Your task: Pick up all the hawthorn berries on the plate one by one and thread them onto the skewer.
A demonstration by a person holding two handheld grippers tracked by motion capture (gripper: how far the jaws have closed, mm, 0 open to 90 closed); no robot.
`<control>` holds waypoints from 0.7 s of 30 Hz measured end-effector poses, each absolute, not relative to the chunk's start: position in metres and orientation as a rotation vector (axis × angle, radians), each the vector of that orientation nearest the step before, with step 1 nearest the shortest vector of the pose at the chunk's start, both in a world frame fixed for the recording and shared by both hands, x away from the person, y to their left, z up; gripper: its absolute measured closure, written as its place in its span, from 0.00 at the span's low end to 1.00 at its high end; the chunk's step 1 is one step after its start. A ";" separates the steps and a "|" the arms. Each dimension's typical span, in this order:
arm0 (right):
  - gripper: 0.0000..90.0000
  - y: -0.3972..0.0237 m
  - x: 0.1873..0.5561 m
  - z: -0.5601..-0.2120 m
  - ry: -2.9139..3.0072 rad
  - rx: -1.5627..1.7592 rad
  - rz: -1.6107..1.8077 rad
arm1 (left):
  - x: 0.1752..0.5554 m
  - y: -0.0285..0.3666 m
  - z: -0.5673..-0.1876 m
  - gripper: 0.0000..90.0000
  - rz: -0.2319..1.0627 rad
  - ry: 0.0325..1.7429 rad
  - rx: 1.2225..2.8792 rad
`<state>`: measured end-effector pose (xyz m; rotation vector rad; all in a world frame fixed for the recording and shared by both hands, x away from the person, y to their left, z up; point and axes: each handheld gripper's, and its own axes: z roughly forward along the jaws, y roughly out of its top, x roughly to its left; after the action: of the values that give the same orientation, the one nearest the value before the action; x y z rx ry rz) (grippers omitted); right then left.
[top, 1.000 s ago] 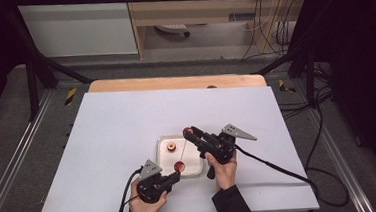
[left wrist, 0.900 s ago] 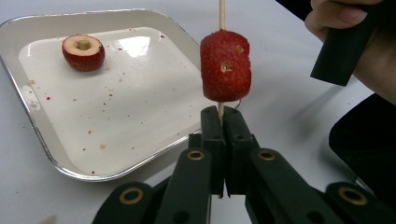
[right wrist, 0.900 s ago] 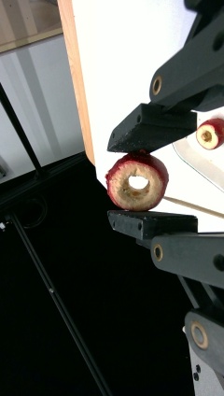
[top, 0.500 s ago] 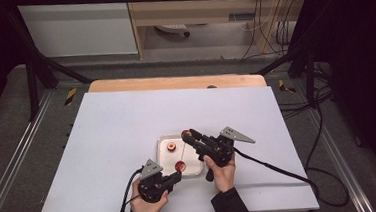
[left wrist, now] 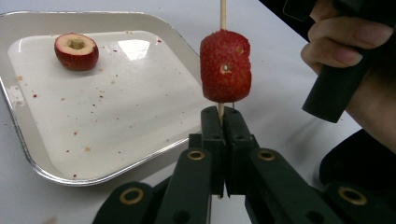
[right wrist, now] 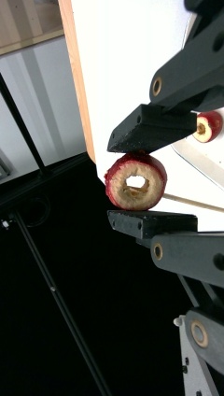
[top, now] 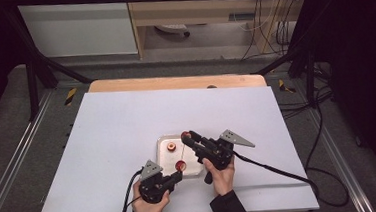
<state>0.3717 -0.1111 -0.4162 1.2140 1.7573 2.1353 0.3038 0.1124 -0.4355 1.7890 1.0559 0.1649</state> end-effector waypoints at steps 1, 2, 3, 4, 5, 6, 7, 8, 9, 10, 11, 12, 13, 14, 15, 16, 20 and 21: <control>0.68 -0.112 0.372 -0.415 1.767 1.207 2.129 | 0.304 0.113 -0.435 0.98 0.175 1.040 1.793; 0.68 -0.113 0.372 -0.414 1.780 1.199 2.122 | 0.303 0.114 -0.434 0.98 0.188 1.041 1.792; 0.68 -0.114 0.372 -0.413 1.794 1.197 2.111 | 0.304 0.115 -0.433 0.98 0.190 1.039 1.793; 0.68 -0.114 0.372 -0.413 1.808 1.196 2.102 | 0.304 0.117 -0.432 0.98 0.195 1.034 1.804; 0.68 -0.115 0.372 -0.413 1.824 1.189 2.089 | 0.304 0.118 -0.431 0.98 0.205 1.027 1.812; 0.68 -0.115 0.373 -0.413 1.850 1.178 2.069 | 0.303 0.119 -0.431 0.98 0.211 1.028 1.814; 0.68 -0.115 0.373 -0.414 1.877 1.175 2.051 | 0.303 0.120 -0.430 0.98 0.207 1.031 1.824; 0.68 -0.115 0.373 -0.415 1.892 1.166 2.037 | 0.304 0.120 -0.430 0.98 0.210 1.034 1.829; 0.68 -0.115 0.374 -0.416 1.898 1.161 2.038 | 0.304 0.120 -0.430 0.98 0.214 1.039 1.829; 0.68 -0.115 0.374 -0.416 1.903 1.164 2.043 | 0.305 0.119 -0.431 0.98 0.207 1.041 1.825; 0.68 -0.114 0.374 -0.417 1.907 1.168 2.047 | 0.306 0.118 -0.430 0.98 0.207 1.040 1.824; 0.68 -0.113 0.374 -0.418 1.915 1.175 2.043 | 0.305 0.117 -0.430 0.98 0.210 1.037 1.830; 0.68 -0.113 0.373 -0.418 1.917 1.170 2.036 | 0.306 0.116 -0.430 0.98 0.210 1.036 1.831; 0.68 -0.113 0.373 -0.418 1.919 1.171 2.034 | 0.306 0.116 -0.430 0.98 0.208 1.037 1.826; 0.69 -0.113 0.373 -0.418 1.922 1.174 2.037 | 0.307 0.116 -0.430 0.98 0.209 1.036 1.824; 0.69 -0.113 0.372 -0.418 1.923 1.177 2.037 | 0.307 0.115 -0.429 0.98 0.214 1.034 1.825; 0.69 -0.112 0.370 -0.420 1.939 1.189 2.038 | 0.310 0.113 -0.428 0.98 0.238 1.031 1.794; 0.69 -0.110 0.370 -0.423 1.983 1.196 2.045 | 0.311 0.114 -0.426 0.98 0.248 1.038 1.793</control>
<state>0.3704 -0.1100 -0.4231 1.1961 1.9833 2.0453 0.3115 0.1135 -0.4262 1.7927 1.0384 0.2482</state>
